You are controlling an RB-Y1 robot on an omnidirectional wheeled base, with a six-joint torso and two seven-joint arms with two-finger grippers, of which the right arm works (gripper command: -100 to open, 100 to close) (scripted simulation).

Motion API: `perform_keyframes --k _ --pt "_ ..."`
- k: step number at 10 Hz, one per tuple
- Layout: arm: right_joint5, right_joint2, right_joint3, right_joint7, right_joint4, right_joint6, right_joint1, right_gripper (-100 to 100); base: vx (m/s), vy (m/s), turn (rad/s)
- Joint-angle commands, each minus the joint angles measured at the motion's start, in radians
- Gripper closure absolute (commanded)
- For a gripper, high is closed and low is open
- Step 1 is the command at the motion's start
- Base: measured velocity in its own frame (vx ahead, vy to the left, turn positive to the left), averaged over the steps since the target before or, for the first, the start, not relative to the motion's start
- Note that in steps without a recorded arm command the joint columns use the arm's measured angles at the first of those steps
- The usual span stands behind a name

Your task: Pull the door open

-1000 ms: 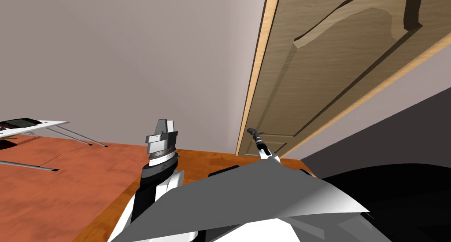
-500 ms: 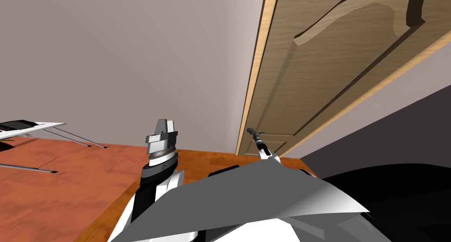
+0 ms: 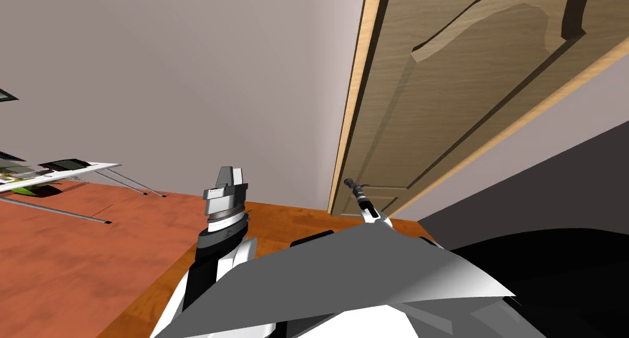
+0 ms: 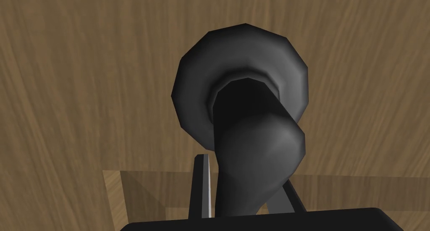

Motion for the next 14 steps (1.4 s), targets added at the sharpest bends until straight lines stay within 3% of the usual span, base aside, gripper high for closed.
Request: perform_keyframes --k 1,6,7,14 --pt "0.008 -0.01 0.018 -0.019 0.003 -0.011 0.003 100 -0.216 -0.018 0.095" --pt "0.031 -0.039 0.069 -0.071 -0.011 -0.029 0.022 100 -0.221 -0.052 0.09" --pt "0.028 -0.035 0.063 -0.065 -0.011 -0.024 0.021 100 -0.095 -0.026 0.026" --pt "0.061 -0.097 0.141 -0.157 -0.04 -0.103 0.088 100 -0.202 -0.06 0.108"
